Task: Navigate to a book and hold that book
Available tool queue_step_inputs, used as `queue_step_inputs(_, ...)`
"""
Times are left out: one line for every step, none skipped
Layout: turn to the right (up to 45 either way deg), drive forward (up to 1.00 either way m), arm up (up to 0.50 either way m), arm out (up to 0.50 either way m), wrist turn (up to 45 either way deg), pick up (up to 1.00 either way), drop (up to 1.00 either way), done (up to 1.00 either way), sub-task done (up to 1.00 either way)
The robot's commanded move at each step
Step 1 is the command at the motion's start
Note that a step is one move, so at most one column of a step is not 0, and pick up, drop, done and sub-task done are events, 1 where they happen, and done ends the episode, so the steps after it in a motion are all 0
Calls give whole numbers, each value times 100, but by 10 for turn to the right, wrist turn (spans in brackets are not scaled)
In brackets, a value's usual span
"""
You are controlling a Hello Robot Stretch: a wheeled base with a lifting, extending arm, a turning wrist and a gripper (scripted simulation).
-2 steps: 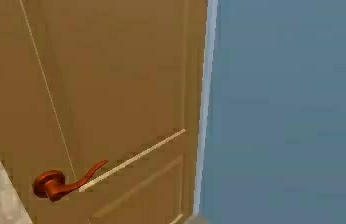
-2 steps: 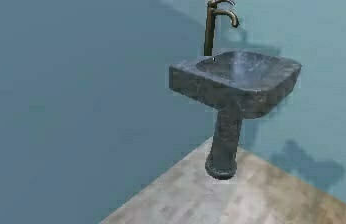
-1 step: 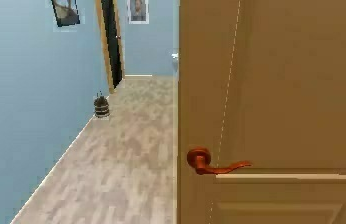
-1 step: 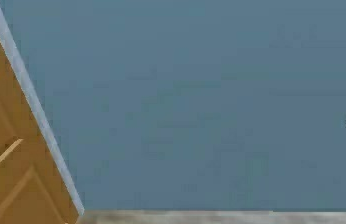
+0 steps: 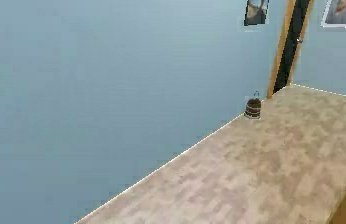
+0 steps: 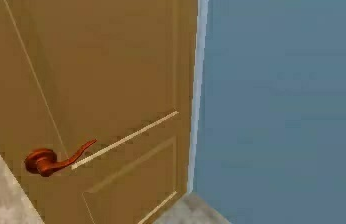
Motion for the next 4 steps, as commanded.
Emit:
queue_step_inputs(-240,0,0,0,0,0,0,0,0)
queue_step_inputs(0,15,0,0,0,0,0,0,0)
queue_step_inputs(90,0,0,0,0,0,0,0,0)
queue_step_inputs(0,50,0,0,0,0,0,0,0)
